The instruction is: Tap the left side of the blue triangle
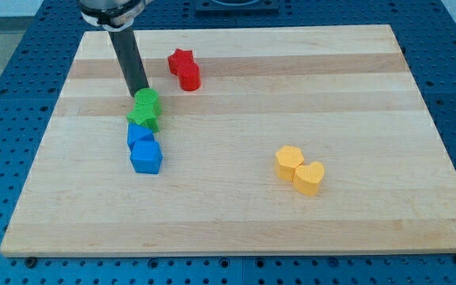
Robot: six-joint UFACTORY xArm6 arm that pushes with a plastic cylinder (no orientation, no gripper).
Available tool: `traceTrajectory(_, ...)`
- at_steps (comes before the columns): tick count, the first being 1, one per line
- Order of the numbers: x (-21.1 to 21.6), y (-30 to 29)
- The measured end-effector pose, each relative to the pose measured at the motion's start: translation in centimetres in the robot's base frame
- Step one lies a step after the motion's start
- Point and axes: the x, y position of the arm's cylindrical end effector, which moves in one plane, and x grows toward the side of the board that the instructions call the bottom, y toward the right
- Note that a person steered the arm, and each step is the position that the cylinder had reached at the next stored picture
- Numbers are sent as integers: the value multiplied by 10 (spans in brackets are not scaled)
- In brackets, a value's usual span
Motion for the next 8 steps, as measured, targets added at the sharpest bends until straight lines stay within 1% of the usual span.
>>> traceTrajectory(2, 1, -6)
traceTrajectory(3, 4, -30)
traceTrajectory(4, 35, -51)
traceTrajectory(5, 83, -56)
traceTrajectory(6, 97, -50)
traceTrajectory(8, 97, -33)
